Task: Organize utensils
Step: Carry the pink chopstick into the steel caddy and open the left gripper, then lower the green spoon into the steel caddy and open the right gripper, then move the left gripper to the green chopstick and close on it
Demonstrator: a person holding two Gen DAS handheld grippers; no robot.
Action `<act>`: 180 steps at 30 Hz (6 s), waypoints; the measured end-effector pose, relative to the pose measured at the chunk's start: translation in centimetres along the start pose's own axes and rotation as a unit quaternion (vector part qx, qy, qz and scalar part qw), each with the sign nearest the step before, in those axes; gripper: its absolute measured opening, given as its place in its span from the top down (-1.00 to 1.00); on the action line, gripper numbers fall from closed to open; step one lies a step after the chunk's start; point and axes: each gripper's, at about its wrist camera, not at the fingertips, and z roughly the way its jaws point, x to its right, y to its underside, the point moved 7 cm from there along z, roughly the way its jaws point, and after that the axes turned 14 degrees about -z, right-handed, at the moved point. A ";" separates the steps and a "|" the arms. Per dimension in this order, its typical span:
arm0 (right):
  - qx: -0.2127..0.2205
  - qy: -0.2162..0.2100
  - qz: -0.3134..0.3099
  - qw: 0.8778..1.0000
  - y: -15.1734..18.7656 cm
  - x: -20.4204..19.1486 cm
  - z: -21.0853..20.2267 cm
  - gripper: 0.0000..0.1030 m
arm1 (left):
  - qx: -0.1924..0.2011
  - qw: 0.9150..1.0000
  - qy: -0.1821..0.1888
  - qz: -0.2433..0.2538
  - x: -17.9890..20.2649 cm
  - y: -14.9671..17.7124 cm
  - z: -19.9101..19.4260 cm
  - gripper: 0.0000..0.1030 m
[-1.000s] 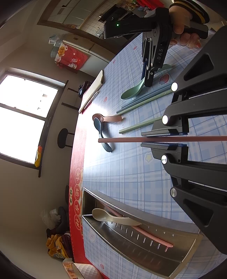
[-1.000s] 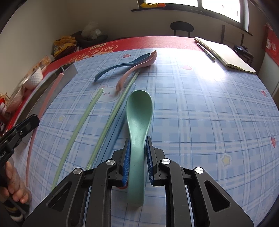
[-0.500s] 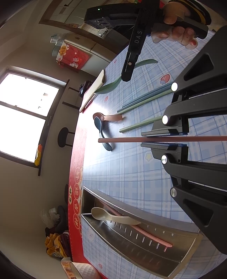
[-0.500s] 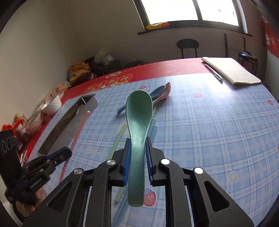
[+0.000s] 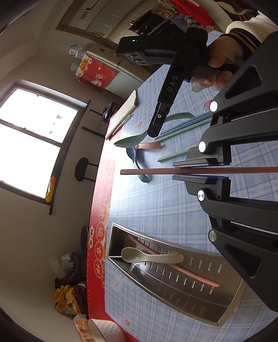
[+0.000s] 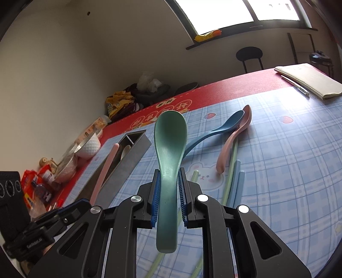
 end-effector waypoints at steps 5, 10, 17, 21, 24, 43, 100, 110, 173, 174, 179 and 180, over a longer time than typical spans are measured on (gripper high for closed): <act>0.001 -0.009 -0.004 1.000 0.2 -0.4 -0.2 0.68 | 0.004 1.000 -0.014 0.000 -1.8 -3.4 -1.5 0.89; 0.006 -0.015 -0.005 1.000 0.3 -0.5 -0.5 0.68 | 0.005 0.999 -0.035 0.014 -3.4 -7.1 -1.1 0.89; -0.002 -0.019 0.004 1.000 0.7 -0.2 0.0 0.68 | -0.061 0.996 -0.068 0.004 -6.1 -8.5 3.3 0.89; -0.003 -0.022 0.003 1.000 0.6 -0.2 0.2 0.68 | -0.089 0.992 -0.093 -0.008 -7.8 -7.9 5.4 0.89; -0.003 -0.023 0.003 1.000 0.6 -0.2 0.3 0.68 | -0.102 0.988 -0.118 -0.015 -8.9 -7.7 6.5 0.89; -0.006 -0.024 0.010 1.000 0.8 -0.1 0.4 0.67 | -0.130 0.984 -0.126 -0.001 -9.3 -7.2 8.0 0.87; -0.196 0.060 -0.069 0.976 -4.6 -14.8 15.5 0.68 | 0.112 0.980 -0.158 -0.042 -18.6 -8.8 -4.7 -0.88; -0.216 0.080 -0.033 0.973 -3.8 -14.7 18.3 0.67 | 0.116 0.979 -0.159 -0.059 -19.1 -9.1 -5.1 -0.88; 0.147 0.008 0.051 0.988 -3.8 7.3 -4.9 -0.71 | 0.143 0.988 -0.037 0.041 -0.1 -5.0 -2.9 -0.88; 0.148 0.010 0.053 0.987 -3.7 7.3 -5.1 -0.72 | 0.138 0.989 -0.037 0.041 0.4 -4.8 -2.1 -0.88; 0.118 0.015 0.024 0.993 -3.4 6.0 -4.6 -0.72 | 0.100 0.992 -0.050 0.051 1.9 -3.7 1.6 -0.88; 0.119 0.027 0.009 0.992 -3.4 5.6 -4.8 -0.72 | 0.100 0.991 -0.070 0.059 2.0 -3.6 2.3 -0.88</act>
